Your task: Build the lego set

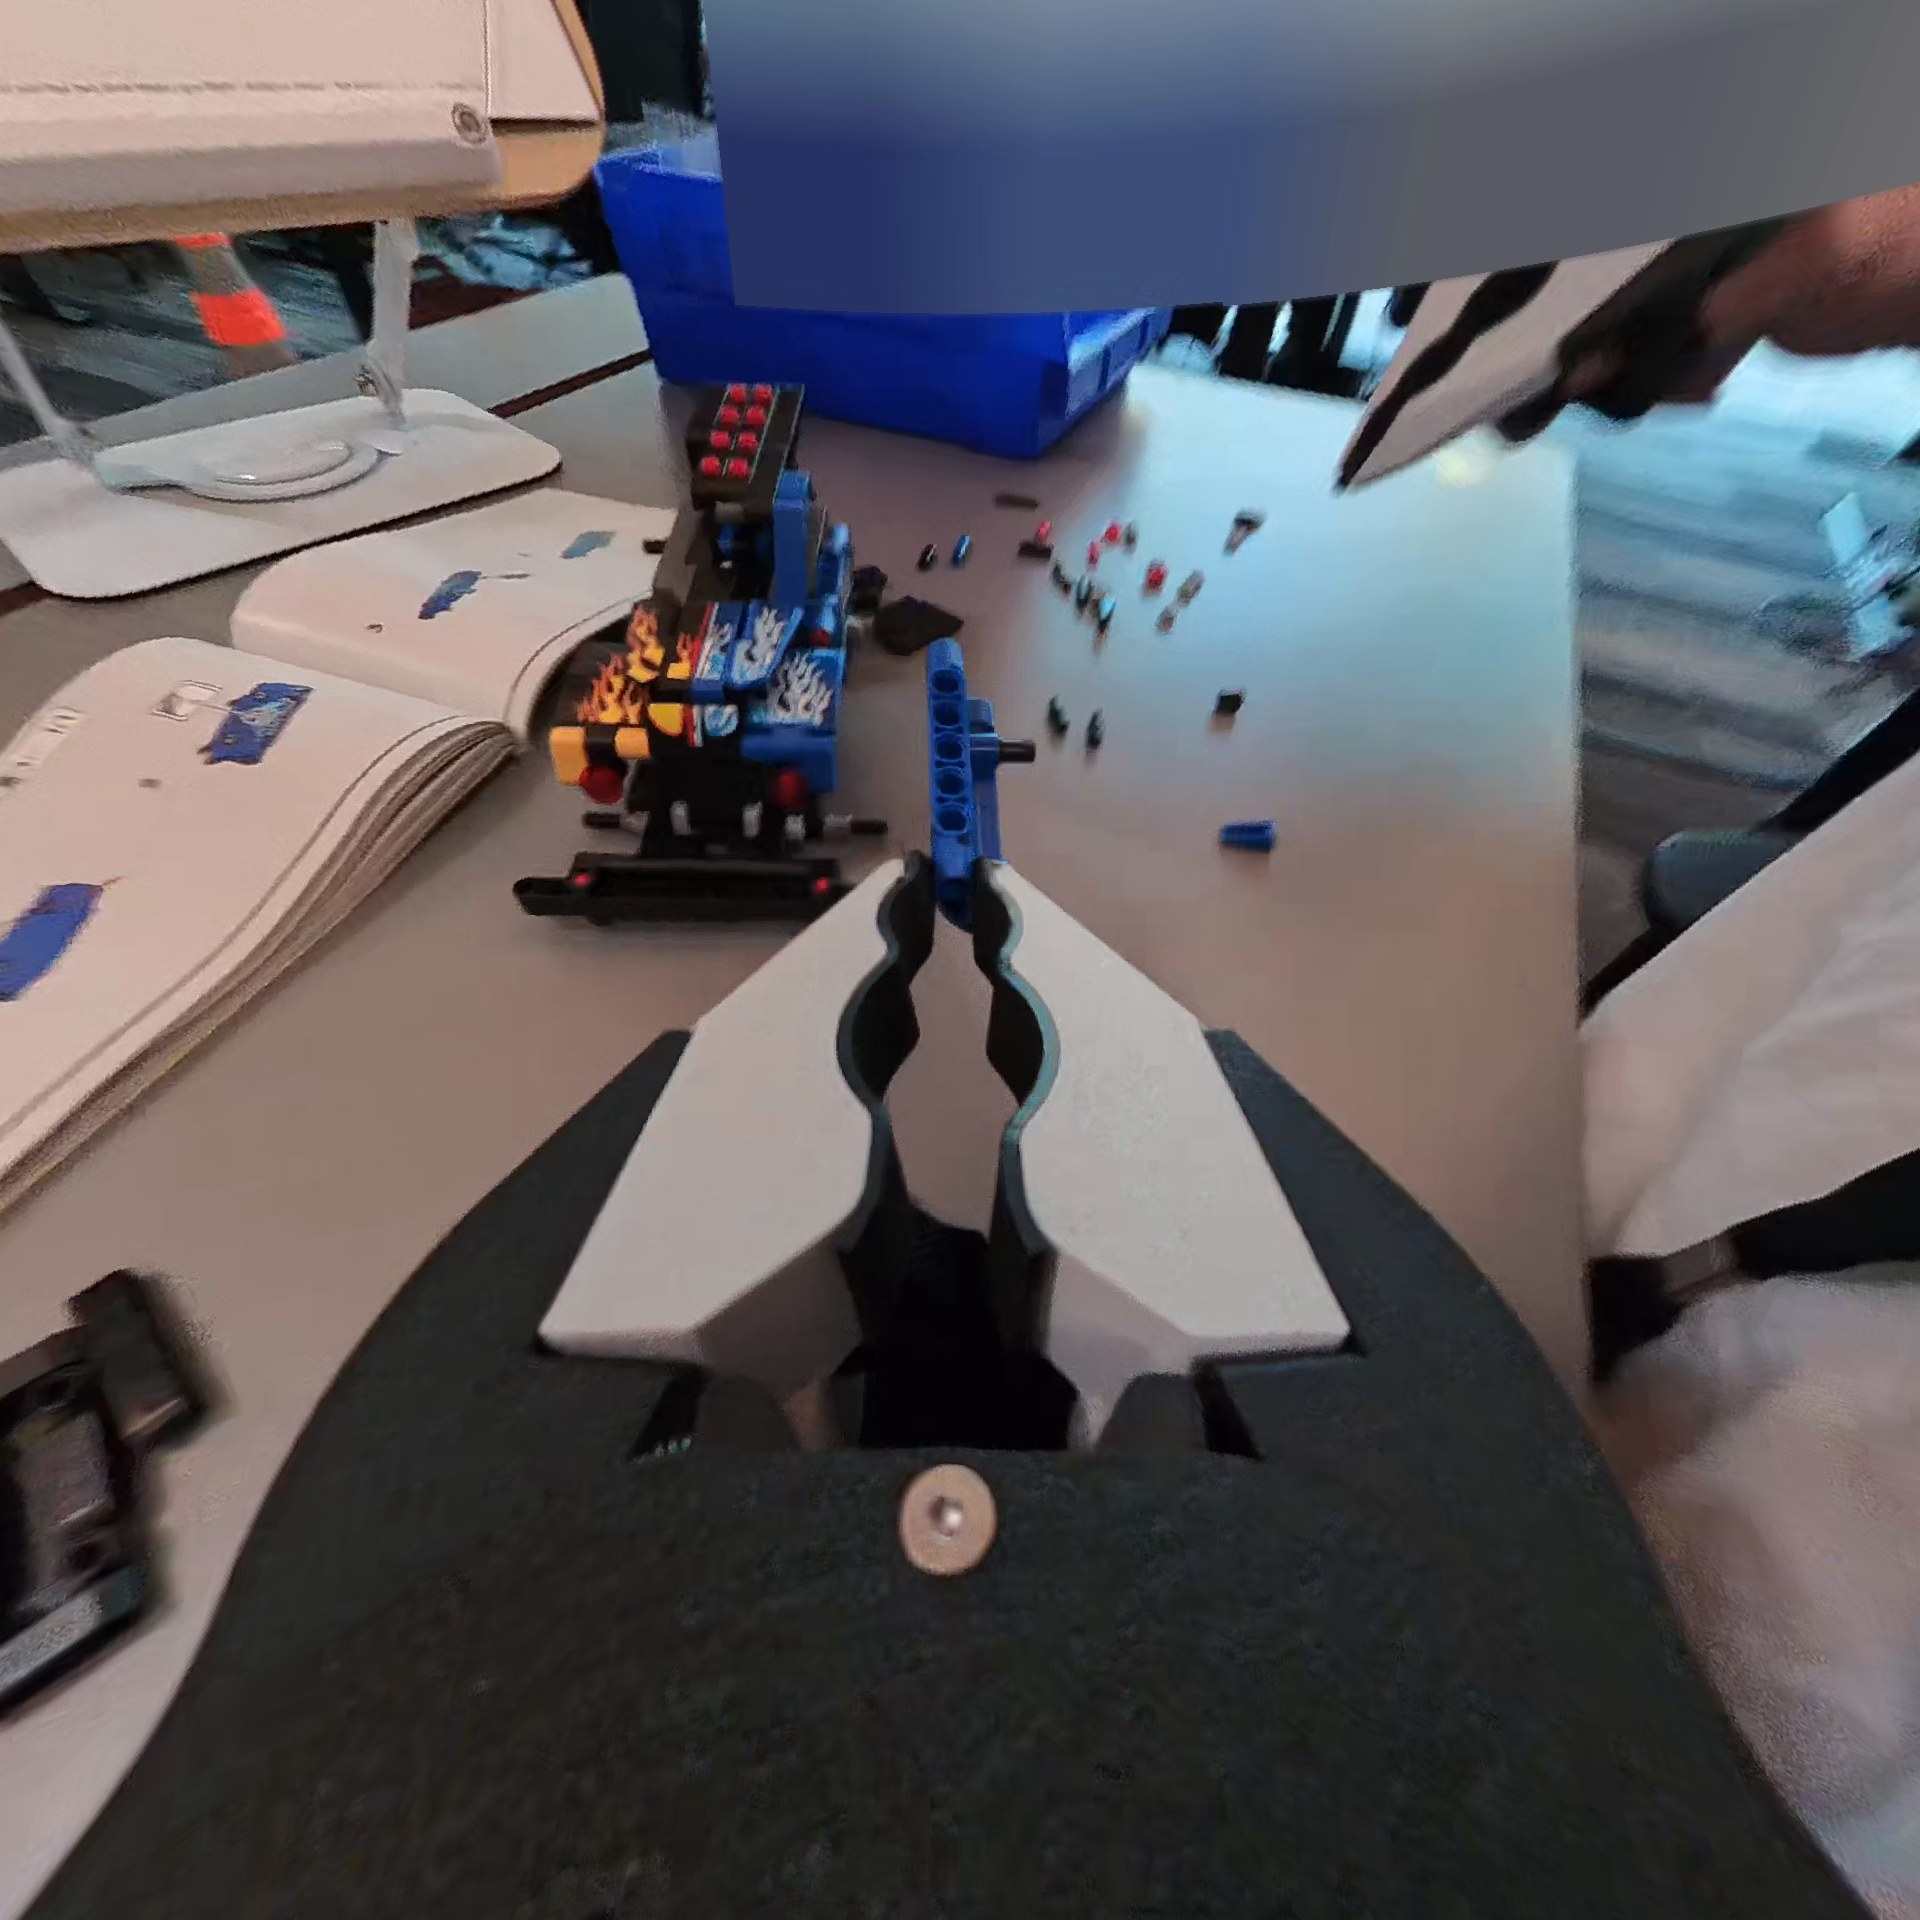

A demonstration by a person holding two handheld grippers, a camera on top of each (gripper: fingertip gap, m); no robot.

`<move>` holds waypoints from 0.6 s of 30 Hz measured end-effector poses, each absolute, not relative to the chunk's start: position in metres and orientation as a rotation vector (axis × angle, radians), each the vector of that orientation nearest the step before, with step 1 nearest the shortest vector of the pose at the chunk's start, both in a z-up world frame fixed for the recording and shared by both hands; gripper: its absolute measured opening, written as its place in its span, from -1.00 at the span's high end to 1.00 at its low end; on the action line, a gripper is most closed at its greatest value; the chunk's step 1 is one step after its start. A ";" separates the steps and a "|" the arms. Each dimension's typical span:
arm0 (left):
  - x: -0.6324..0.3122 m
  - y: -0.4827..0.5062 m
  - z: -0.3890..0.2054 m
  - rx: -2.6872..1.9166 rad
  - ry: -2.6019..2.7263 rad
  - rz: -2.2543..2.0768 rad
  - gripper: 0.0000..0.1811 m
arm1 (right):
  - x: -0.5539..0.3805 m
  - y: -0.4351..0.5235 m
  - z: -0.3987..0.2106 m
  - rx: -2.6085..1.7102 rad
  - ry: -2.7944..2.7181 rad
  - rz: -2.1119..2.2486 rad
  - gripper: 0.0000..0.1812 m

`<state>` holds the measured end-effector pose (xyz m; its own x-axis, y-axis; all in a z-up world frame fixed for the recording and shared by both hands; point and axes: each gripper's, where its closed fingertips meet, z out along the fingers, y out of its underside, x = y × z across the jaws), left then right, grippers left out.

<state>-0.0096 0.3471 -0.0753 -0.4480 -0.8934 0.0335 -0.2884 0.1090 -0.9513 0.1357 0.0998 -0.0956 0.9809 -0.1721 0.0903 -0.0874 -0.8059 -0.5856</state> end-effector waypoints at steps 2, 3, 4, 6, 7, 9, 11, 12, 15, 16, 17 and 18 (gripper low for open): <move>-0.008 0.343 -0.059 -1.238 1.718 -1.605 0.94 | 0.098 0.164 -0.069 -2.317 -0.027 -0.178 0.96; -0.006 0.343 -0.054 -1.295 1.662 -1.723 0.94 | 0.076 0.197 -0.059 -2.213 -0.126 -0.200 0.96; -0.005 0.343 -0.050 -1.350 1.609 -1.829 0.94 | 0.056 0.229 -0.050 -2.103 -0.189 -0.218 0.95; -0.002 0.344 -0.049 -1.449 1.517 -1.966 0.94 | 0.029 0.274 -0.042 -1.945 -0.235 -0.291 0.95; -0.001 0.344 -0.049 -1.477 1.486 -1.998 0.94 | 0.022 0.290 -0.043 -1.903 -0.242 -0.315 0.95; 0.000 0.344 -0.049 -1.495 1.456 -1.993 0.94 | 0.008 0.311 -0.046 -1.867 -0.225 -0.264 0.95; 0.000 0.344 -0.049 -1.490 1.455 -1.967 0.94 | 0.000 0.322 -0.048 -1.865 -0.202 -0.253 0.95; 0.000 0.344 -0.051 -1.498 1.460 -1.958 0.94 | 0.000 0.325 -0.049 -1.873 -0.194 -0.285 0.95; 0.000 0.339 -0.053 -1.513 1.480 -1.953 0.94 | -0.001 0.329 -0.047 -1.862 -0.176 -0.363 0.96; -0.001 0.338 -0.054 -1.515 1.484 -1.951 0.94 | -0.002 0.330 -0.049 -1.874 -0.186 -0.369 0.95; -0.001 0.337 -0.054 -1.519 1.484 -1.946 0.94 | -0.004 0.330 -0.050 -1.875 -0.189 -0.370 0.95; -0.001 0.338 -0.055 -1.525 1.482 -1.942 0.94 | -0.004 0.330 -0.051 -1.878 -0.192 -0.377 0.95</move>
